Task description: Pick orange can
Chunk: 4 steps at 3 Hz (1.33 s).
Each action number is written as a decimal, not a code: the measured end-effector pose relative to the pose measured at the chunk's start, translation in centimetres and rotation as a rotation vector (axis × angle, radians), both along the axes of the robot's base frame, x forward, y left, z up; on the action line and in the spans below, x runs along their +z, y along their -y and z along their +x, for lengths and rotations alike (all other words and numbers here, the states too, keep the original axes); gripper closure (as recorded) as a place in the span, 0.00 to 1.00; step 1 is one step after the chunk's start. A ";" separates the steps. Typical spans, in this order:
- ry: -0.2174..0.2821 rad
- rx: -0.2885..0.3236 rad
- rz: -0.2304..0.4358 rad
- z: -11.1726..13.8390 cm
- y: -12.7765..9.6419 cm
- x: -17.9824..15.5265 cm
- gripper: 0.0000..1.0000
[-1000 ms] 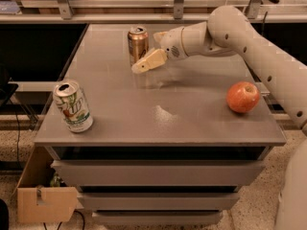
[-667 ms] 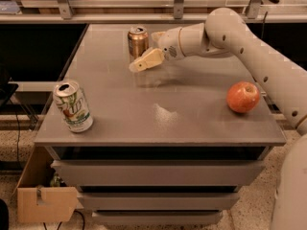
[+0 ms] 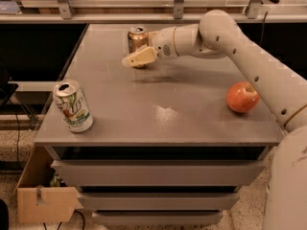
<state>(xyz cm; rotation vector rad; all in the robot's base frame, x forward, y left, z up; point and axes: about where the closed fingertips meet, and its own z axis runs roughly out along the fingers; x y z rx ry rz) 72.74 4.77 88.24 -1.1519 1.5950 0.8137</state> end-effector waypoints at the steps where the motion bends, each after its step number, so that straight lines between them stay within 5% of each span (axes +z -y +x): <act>1: 0.002 0.013 0.023 0.1 -0.8 0.2 0.41; 3: 0.015 0.020 0.031 0.1 -0.3 0.9 0.88; 4: 0.028 0.023 0.021 0.3 0.7 1.8 1.00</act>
Offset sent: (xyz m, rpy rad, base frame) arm 0.0029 0.0027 0.0081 0.0444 -0.0134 0.0141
